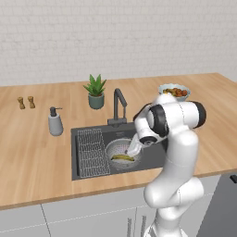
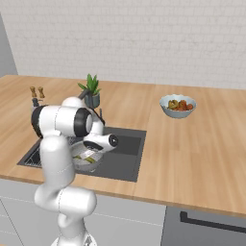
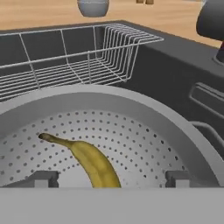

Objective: Put the colander in the sink, put the banana in the colander, and turn on the sink faucet and pour water over the colander.

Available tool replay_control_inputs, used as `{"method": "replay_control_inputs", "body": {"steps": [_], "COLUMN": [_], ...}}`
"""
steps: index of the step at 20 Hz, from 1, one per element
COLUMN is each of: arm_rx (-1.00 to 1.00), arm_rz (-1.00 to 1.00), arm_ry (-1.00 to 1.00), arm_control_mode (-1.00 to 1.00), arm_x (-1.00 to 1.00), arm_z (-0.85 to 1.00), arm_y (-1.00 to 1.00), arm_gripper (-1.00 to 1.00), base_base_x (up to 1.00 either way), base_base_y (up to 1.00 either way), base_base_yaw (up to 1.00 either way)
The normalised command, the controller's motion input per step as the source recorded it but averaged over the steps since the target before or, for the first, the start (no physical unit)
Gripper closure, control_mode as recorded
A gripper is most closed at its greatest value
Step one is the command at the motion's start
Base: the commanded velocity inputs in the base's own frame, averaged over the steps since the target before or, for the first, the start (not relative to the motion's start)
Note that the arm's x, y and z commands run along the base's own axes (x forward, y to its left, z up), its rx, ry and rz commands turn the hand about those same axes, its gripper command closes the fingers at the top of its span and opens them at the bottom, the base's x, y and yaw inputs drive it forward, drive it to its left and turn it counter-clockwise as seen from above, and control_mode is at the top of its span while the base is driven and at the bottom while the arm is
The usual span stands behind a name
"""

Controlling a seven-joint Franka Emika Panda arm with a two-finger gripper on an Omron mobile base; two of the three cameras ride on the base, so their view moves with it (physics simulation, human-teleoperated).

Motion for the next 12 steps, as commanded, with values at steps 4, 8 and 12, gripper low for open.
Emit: {"method": "replay_control_inputs", "body": {"steps": [4, 8, 12], "arm_rx": [0.00, 0.00, 0.08], "arm_rz": [0.00, -0.06, -0.10], "arm_ry": [-0.07, -0.01, -0.06], "arm_control_mode": [-1.00, -1.00, -1.00], "arm_x": [-0.07, -0.15, -0.16], "arm_z": [0.57, 0.53, 0.79], "arm_y": [0.06, 0.00, 0.00], "arm_gripper": [-1.00, -1.00, -1.00], "base_base_x": [0.00, 0.00, 0.00], "base_base_y": [0.00, 0.00, 0.00], "base_base_yaw": [0.00, 0.00, 0.00]}}
